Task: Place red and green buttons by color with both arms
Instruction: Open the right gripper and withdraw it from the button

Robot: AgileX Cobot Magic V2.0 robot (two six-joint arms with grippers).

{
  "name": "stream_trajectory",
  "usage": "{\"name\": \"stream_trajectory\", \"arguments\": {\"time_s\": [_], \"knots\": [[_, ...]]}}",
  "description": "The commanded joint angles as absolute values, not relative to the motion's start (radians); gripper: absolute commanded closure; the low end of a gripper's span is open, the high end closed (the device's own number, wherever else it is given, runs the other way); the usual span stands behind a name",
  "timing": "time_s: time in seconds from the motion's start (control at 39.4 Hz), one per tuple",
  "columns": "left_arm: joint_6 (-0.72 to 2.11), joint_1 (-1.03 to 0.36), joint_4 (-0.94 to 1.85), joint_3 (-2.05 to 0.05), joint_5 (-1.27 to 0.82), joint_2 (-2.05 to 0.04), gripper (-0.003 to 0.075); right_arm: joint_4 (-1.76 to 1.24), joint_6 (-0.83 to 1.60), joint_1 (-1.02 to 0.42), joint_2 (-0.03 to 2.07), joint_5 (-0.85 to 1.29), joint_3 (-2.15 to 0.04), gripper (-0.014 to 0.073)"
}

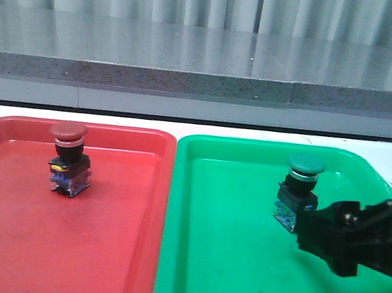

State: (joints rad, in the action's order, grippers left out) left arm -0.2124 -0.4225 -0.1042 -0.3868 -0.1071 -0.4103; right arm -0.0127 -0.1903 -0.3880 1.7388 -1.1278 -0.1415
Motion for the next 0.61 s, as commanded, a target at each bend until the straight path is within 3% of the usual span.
{"name": "stream_trajectory", "arguments": {"time_s": [0.0, 0.13, 0.23, 0.38, 0.58], "knots": [[-0.216, -0.431, -0.105, -0.415, -0.024, -0.412, 0.0740, -0.032, -0.184, -0.386, 1.701, -1.287, -0.105, 0.0004], [-0.216, -0.431, -0.105, -0.415, -0.024, -0.412, 0.0740, -0.032, -0.184, -0.386, 1.701, -1.287, -0.070, 0.0174], [-0.216, -0.431, -0.105, -0.415, -0.024, -0.412, 0.0740, -0.030, -0.184, -0.386, 1.685, -1.287, -0.031, 0.0398], [-0.216, -0.431, -0.105, -0.415, -0.024, -0.412, 0.0740, -0.030, -0.165, -0.386, 1.628, -1.283, 0.027, 0.0643], [-0.216, -0.431, -0.105, -0.415, -0.024, -0.412, 0.0740, -0.024, -0.133, -0.386, 1.518, -1.164, 0.022, 0.0652]]}}
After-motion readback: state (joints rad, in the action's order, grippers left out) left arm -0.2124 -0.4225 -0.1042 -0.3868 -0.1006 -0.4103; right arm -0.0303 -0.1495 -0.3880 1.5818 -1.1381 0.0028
